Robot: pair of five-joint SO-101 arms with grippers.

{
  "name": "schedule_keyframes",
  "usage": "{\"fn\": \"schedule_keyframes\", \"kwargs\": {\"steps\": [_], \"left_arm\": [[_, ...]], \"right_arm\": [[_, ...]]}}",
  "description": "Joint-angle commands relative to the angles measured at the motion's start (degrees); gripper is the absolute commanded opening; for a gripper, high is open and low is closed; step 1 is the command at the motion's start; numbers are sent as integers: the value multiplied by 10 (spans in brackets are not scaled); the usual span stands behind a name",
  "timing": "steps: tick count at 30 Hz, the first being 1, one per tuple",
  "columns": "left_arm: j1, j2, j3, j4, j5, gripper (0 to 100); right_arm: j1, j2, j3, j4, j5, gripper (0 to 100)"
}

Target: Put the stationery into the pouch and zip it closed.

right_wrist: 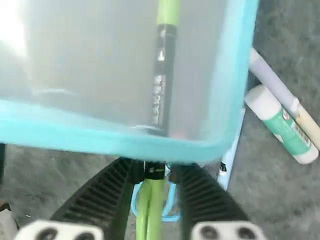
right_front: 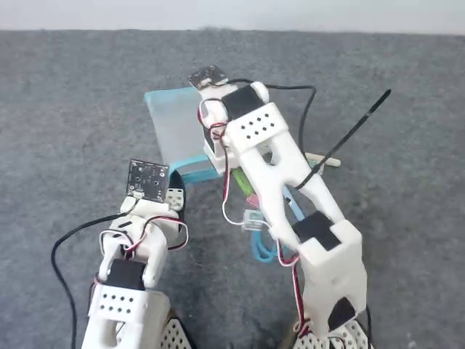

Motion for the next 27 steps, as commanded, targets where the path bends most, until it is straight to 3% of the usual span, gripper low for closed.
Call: {"fn": "schedule_keyframes", "kwargs": {"steps": [1, 9, 15, 21, 27], "left_arm": [[6, 11, -9, -18, -7, 12], [5, 10, -9, -18, -7, 12], [-18, 8, -13, -18, -3, 12], [-84, 11, -22, -34, 45, 12], [33, 8, -25, 20, -50, 12]], "right_arm": [[7, -12, -47, 22, -8, 259], [10, -82, -33, 26, 27, 250], [14, -213, 33, 25, 77, 250], [22, -370, 145, 23, 121, 249], [159, -399, 373, -103, 153, 249]]}}
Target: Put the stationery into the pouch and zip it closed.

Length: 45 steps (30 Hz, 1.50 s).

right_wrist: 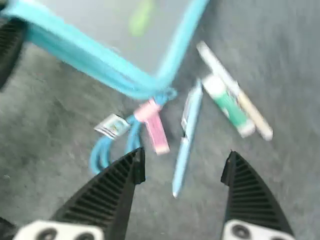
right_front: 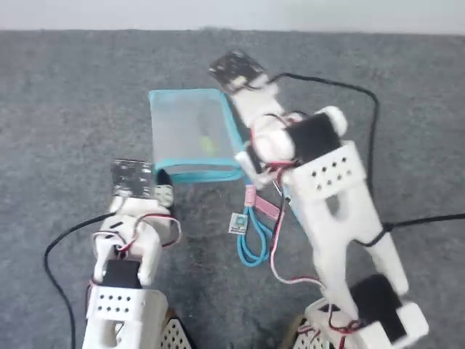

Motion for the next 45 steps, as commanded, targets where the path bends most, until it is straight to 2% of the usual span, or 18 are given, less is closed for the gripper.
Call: {"fn": "schedule_keyframes", "kwargs": {"steps": [1, 5, 13, 22, 27, 31, 39, 45], "left_arm": [[25, 8, -27, 16, -18, 12], [-50, 8, -42, 15, 20, 12], [-41, 8, -40, 15, 20, 12], [-41, 8, -40, 15, 19, 12], [-40, 8, -40, 15, 19, 12], [-40, 8, -40, 8, 19, 12], [-40, 10, -40, 4, 20, 12], [-40, 9, -36, 4, 20, 12]], "right_arm": [[99, -29, 136, -109, 53, 249], [164, -29, 258, -227, 155, 249], [177, -15, 309, -350, 325, 251], [172, 147, 304, -474, 464, 251], [184, 202, 303, -524, 469, 250], [196, 212, 305, -519, 468, 247], [191, 206, 300, -407, 463, 102], [193, 207, 239, -326, 358, 94]]}}
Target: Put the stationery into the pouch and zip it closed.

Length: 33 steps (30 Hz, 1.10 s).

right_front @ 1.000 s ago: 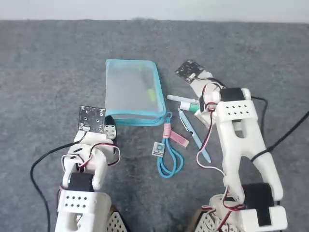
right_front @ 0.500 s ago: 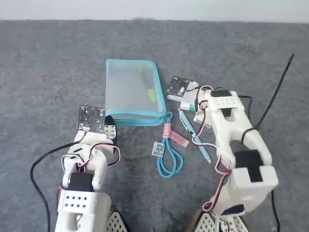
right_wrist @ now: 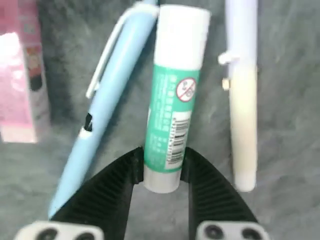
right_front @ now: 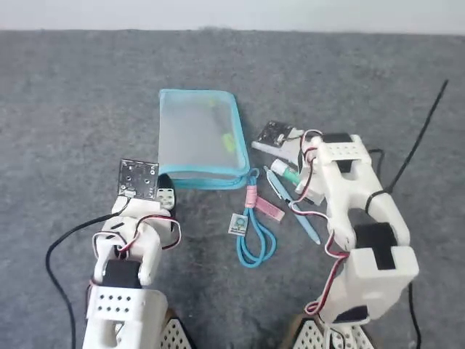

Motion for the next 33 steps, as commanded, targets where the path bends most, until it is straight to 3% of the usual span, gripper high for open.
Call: {"fn": "schedule_keyframes", "kwargs": {"steps": [1, 5, 13, 20, 26, 33], "left_arm": [[-2, 8, -34, -10, 9, 12], [-3, 8, -33, -11, 9, 12], [-6, 8, -32, -11, 9, 12], [-5, 8, -32, -11, 10, 12], [-3, 8, -32, -11, 11, 12], [-2, 8, -34, -11, 11, 12]], "right_arm": [[1, -15, -63, 63, -58, 81], [1, -15, -100, 110, -92, 20], [30, -71, -130, 189, -174, 8], [10, -260, 4, 211, -178, 7], [-50, -436, 67, 275, -179, 7], [-192, -542, 65, 349, -215, 7]]}}
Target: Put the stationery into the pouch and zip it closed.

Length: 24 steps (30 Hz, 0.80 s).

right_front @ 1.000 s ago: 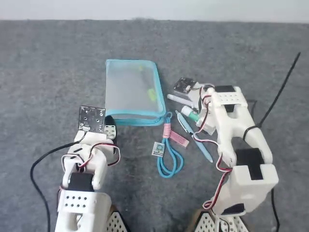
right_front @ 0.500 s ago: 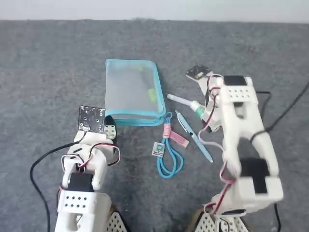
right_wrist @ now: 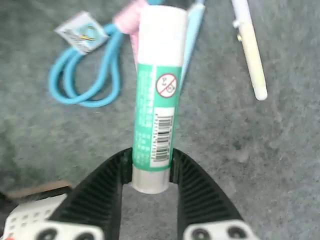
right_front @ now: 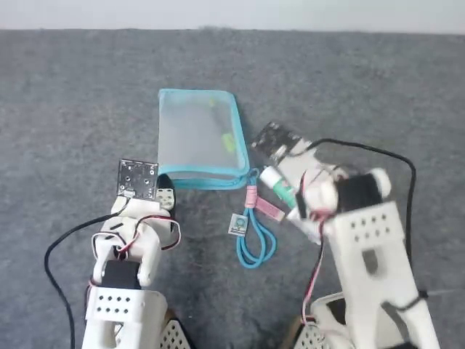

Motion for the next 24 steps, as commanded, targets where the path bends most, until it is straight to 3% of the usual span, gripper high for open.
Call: {"fn": "schedule_keyframes", "kwargs": {"steps": [1, 6, 9, 15, 24], "left_arm": [[-2, 8, -34, -11, 11, 12], [-2, 8, -34, -11, 11, 12], [-2, 8, -34, -11, 11, 12], [-2, 8, -34, -11, 11, 12], [-2, 8, -34, -9, 11, 12]], "right_arm": [[-86, -41, -4, 23, -28, 7], [-185, -18, -18, 18, -55, 7], [-204, 27, -43, 17, -78, 7], [-202, 188, -127, -22, -135, 7], [-144, 451, -399, -1, -241, 7]]}}
